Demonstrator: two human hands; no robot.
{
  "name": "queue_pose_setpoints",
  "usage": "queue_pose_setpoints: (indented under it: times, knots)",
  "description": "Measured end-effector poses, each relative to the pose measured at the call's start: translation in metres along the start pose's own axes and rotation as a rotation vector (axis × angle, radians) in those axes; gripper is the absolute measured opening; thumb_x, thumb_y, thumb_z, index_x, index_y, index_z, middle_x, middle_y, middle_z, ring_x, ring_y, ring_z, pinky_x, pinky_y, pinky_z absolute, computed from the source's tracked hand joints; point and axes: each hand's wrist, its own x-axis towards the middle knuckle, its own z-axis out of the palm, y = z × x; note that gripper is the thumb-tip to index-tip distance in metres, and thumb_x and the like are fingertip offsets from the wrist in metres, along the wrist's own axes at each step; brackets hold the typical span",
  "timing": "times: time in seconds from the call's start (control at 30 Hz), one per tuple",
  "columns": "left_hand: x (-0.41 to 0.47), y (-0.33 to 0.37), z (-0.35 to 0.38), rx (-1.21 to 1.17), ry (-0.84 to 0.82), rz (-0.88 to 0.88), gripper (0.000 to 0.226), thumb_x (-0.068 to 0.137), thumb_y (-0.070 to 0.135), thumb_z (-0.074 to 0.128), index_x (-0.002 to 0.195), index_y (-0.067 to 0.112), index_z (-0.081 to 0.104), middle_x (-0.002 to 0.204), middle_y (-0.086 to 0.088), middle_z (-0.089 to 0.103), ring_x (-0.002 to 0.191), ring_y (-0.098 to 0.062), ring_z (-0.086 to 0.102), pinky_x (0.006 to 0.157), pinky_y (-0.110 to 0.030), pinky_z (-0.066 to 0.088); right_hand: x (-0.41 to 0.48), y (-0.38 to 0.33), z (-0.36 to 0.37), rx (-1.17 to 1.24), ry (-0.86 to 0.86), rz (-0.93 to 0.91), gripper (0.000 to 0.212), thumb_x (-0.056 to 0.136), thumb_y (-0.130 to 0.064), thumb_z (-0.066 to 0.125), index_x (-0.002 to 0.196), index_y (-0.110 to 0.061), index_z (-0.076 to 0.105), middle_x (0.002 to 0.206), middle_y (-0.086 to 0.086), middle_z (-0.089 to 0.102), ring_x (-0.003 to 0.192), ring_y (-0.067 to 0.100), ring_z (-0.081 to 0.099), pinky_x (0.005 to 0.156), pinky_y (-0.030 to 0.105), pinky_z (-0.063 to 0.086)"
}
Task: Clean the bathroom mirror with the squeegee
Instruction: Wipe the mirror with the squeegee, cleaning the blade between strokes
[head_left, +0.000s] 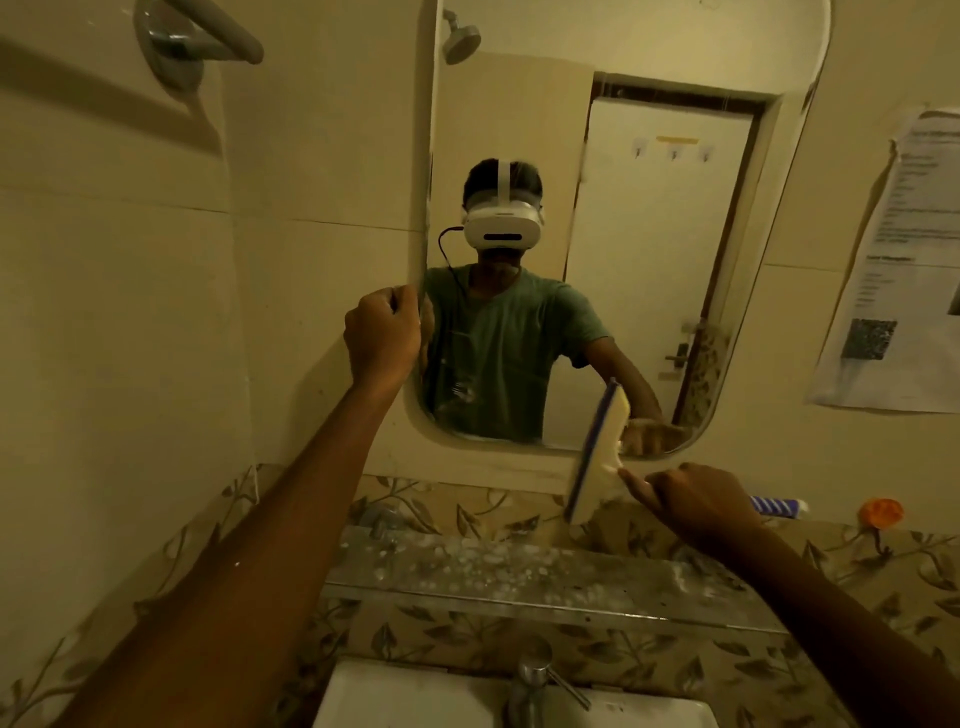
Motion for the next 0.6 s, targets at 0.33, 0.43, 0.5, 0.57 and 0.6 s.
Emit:
queue_pose_setpoints:
  times: [0.33,0.43,0.5,0.57,0.6]
  knots:
    - [-0.005,0.008,-0.003,-0.068,0.013,-0.157,0.037,0.093,0.03,0.045,0.062,0.016,0.058,0.063,-0.004,0.06,0.069,-0.029,0.065,0.07,-0.047,0.058,0.039,-0.111,-0.061,0.184,0.232,-0.31,0.053,0.101,-0.053,0.025,0.081,-0.019,0.062,0.059,-0.003,0.052,0.052,0.017,0.057,0.054,0.035,0.054]
    - [-0.011,0.015,-0.003,-0.03,0.029,-0.159,0.036,0.094,0.03,0.043,0.065,0.017,0.059,0.07,-0.007,0.063,0.076,-0.031,0.067,0.074,-0.047,0.058,0.058,-0.129,-0.066,0.195,0.271,-0.205,0.056,0.102,-0.048,0.027,0.071,-0.017,0.063,0.053,-0.004,0.044,0.049,0.02,0.053,0.05,0.031,0.047]
    - [-0.014,0.019,-0.001,-0.005,0.04,-0.154,0.034,0.095,0.029,0.043,0.068,0.016,0.059,0.076,-0.009,0.063,0.076,-0.028,0.064,0.076,-0.045,0.057,0.057,-0.106,-0.06,0.195,0.239,-0.168,0.05,0.102,-0.041,0.028,0.082,-0.017,0.066,0.065,-0.002,0.054,0.057,0.021,0.055,0.051,0.031,0.044]
    - [-0.015,0.02,0.001,0.014,0.071,-0.151,0.034,0.095,0.029,0.043,0.07,0.013,0.06,0.075,-0.009,0.062,0.076,-0.028,0.062,0.075,-0.045,0.056,0.048,-0.069,-0.048,0.163,0.206,-0.168,0.039,0.101,-0.039,0.032,0.102,-0.019,0.065,0.087,0.001,0.064,0.071,0.021,0.061,0.057,0.036,0.05]
    - [-0.015,0.021,0.002,0.02,0.084,-0.154,0.034,0.095,0.028,0.042,0.071,0.012,0.06,0.074,-0.008,0.061,0.075,-0.028,0.061,0.074,-0.045,0.055,0.042,-0.049,-0.041,0.172,0.19,-0.149,0.036,0.101,-0.039,0.033,0.112,-0.019,0.061,0.098,0.002,0.065,0.079,0.021,0.063,0.063,0.037,0.053]
